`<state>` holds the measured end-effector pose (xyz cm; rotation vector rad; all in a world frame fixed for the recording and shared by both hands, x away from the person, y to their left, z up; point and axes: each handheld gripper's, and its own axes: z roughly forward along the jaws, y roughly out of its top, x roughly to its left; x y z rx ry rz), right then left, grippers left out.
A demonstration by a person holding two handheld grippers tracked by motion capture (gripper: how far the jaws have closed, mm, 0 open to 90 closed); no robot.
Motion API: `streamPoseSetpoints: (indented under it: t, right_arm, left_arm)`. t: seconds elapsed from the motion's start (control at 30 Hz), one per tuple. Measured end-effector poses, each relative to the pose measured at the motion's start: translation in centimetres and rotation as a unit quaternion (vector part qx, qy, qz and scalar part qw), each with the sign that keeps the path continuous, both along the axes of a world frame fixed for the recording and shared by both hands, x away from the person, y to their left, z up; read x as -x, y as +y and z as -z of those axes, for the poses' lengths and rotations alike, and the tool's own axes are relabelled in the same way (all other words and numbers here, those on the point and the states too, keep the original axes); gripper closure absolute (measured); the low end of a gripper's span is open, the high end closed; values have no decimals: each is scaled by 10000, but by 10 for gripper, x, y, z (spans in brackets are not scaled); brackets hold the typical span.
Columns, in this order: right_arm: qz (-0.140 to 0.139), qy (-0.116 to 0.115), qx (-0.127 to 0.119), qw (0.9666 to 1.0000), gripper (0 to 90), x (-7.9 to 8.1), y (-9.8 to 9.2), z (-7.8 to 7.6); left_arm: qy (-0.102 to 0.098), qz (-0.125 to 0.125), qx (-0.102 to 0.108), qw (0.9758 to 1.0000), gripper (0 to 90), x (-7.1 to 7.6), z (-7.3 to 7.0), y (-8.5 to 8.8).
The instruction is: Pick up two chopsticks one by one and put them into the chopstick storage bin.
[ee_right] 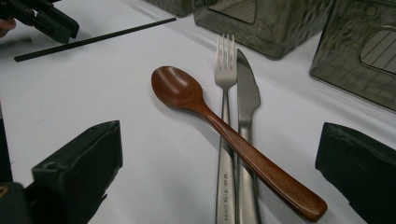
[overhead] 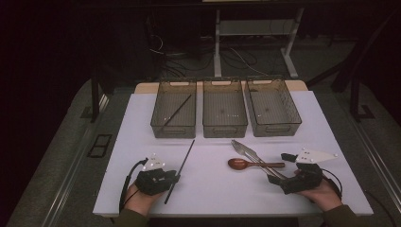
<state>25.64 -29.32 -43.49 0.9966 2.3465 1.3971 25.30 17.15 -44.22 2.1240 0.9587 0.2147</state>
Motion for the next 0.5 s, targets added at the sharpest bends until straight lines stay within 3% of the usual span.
streamPoseSetpoints:
  t: [0.23,0.5]
  right_arm:
    - [-1,-2,-6,10000,2,0,0,0]
    - [5,-12,-3,10000,2,0,0,0]
  left_arm:
    - [113,42,-107,9999,760,-1,3,-2]
    - [97,57,-294,9995,792,-1,3,-4]
